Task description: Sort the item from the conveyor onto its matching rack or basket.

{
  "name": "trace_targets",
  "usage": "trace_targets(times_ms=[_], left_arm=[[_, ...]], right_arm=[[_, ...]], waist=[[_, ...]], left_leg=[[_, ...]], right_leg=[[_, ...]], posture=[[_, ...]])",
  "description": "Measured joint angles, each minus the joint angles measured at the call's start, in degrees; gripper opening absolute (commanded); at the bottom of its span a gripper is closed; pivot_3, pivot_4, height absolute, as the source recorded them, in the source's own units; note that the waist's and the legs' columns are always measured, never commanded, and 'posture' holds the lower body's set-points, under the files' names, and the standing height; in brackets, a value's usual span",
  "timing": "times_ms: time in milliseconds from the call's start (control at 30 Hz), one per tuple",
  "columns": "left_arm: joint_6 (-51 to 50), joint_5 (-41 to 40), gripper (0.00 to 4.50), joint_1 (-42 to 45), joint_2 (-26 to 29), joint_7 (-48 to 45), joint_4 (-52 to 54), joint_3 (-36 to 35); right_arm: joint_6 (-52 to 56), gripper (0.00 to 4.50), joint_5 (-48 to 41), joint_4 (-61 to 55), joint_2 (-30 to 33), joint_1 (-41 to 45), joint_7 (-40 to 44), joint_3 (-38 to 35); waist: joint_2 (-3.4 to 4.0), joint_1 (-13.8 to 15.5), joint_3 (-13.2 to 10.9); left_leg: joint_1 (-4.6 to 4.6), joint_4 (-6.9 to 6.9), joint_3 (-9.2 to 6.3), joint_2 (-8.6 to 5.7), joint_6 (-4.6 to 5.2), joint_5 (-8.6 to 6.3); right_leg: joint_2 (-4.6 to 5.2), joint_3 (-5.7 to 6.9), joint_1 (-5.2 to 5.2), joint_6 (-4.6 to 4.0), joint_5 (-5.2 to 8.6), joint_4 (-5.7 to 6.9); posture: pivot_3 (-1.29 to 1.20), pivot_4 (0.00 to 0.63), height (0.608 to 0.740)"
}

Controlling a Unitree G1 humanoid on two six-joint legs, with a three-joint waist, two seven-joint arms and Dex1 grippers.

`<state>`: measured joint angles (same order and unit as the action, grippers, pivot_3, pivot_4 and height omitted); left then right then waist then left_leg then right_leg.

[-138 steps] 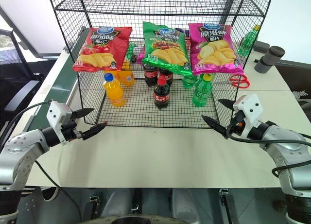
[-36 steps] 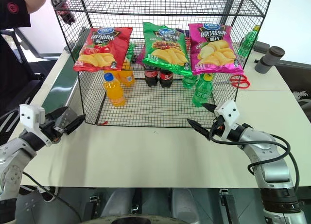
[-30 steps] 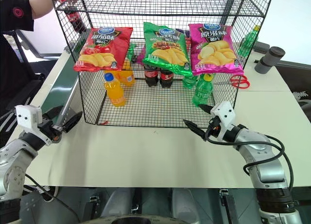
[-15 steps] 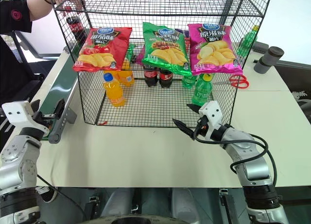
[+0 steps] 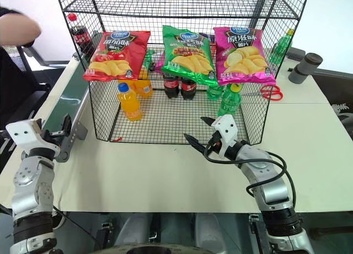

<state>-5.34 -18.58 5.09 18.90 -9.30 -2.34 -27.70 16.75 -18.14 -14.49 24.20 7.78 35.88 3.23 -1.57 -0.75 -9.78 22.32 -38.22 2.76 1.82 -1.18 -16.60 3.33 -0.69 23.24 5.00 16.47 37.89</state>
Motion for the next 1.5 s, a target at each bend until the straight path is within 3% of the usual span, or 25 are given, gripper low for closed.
trace_targets(times_ms=[1500], left_arm=[[3.7,1.0,4.5,2.6,0.4,-0.6,-5.6,0.5]], right_arm=[[1.3,4.44,-3.0,-5.4,-1.8,1.3,7.0,6.7]], waist=[[-0.02,0.0,0.0]], left_leg=[[0.0,0.0,-0.02,0.01,0.0,0.0]], right_leg=[[0.03,0.03,0.01,0.0,0.0,0.0]], posture=[[0.0,0.15,0.74]])
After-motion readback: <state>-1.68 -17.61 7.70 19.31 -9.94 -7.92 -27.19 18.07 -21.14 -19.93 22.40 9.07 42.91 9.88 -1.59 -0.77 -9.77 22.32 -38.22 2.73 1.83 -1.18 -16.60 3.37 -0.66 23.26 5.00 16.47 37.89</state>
